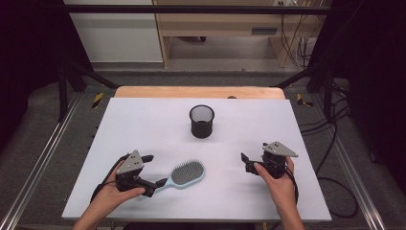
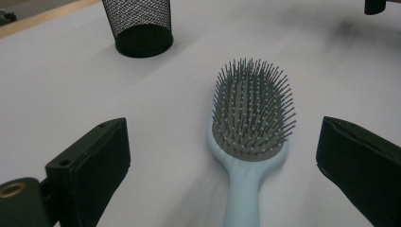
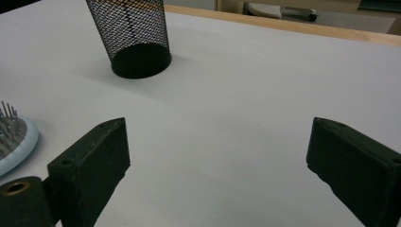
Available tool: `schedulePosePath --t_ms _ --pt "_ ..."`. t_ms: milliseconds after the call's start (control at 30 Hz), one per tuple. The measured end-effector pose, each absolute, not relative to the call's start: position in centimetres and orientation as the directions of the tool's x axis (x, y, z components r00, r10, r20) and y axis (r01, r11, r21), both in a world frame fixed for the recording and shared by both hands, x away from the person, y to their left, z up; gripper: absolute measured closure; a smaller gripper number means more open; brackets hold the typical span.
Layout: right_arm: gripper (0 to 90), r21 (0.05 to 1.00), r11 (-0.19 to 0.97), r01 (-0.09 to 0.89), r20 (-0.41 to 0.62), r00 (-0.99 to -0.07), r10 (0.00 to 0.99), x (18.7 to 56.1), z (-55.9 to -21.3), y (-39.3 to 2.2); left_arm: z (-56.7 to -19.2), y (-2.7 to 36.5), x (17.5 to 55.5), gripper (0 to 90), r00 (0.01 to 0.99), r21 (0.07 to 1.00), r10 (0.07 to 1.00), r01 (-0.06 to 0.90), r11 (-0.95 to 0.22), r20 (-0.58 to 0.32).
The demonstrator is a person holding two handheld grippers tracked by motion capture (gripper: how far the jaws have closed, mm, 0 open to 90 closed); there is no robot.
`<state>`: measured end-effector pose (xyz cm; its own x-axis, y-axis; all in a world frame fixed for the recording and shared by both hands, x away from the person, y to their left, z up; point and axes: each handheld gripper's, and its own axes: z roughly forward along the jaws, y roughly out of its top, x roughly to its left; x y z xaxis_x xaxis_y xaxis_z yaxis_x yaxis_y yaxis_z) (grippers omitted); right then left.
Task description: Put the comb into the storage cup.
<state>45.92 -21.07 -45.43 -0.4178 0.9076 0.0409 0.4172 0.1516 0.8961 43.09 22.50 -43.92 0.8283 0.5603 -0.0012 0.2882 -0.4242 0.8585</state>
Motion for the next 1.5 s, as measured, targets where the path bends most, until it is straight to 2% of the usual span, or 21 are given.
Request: schedulePosePath --t_ms 400,1500 --pt "7.3 0.894 0.148 0.423 0.039 -0.402 0.915 46.0 -45.5 -21.4 -45.3 22.5 42.8 5.5 0.835 0.838 0.551 0.305 -0.452 -0.006" --pt "7.3 0.894 0.143 0.424 0.045 -0.403 0.914 45.9 -45.4 -21.4 -46.9 20.9 43.1 28.5 0.86 0.773 0.51 0.335 -0.538 -0.018"
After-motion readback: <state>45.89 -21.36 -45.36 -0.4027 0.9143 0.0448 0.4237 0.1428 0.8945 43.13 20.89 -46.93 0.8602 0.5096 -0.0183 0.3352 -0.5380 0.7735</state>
